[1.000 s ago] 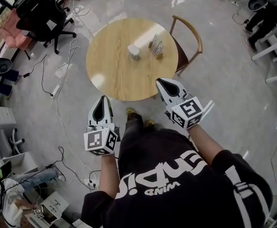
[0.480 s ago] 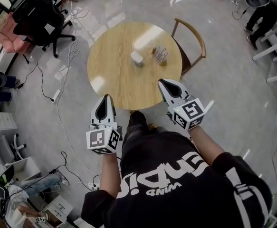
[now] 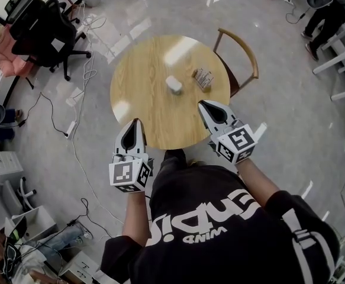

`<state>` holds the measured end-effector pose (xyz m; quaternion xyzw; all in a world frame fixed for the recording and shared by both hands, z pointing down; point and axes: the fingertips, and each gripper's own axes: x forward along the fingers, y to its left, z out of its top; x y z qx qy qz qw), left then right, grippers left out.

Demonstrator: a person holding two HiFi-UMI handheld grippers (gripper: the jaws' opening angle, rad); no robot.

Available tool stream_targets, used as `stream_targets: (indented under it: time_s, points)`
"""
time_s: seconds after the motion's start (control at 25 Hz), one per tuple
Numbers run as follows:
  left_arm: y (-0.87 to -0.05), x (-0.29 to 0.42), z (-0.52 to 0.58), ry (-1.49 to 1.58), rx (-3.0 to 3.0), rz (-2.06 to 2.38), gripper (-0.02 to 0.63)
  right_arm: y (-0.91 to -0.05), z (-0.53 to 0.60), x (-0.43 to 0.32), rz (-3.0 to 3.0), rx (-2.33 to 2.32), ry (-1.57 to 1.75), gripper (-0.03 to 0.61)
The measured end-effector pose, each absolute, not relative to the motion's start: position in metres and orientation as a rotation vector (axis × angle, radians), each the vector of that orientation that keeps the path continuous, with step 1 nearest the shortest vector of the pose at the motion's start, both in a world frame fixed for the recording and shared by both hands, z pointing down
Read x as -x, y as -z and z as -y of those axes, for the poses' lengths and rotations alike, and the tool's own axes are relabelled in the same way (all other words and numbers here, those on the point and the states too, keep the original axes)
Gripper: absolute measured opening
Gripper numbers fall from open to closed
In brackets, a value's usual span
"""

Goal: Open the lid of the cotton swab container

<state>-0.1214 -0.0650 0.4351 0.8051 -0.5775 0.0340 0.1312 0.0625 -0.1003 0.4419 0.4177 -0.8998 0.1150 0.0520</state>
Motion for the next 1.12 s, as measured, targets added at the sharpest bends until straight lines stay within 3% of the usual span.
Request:
stream_targets:
  time_s: [1.12]
  points:
    - [-0.421, 0.137, 0.152, -0.084, -2.415, 1.53, 0.009, -0.415, 0.171, -0.04, 2.731, -1.407, -0.316, 0.005]
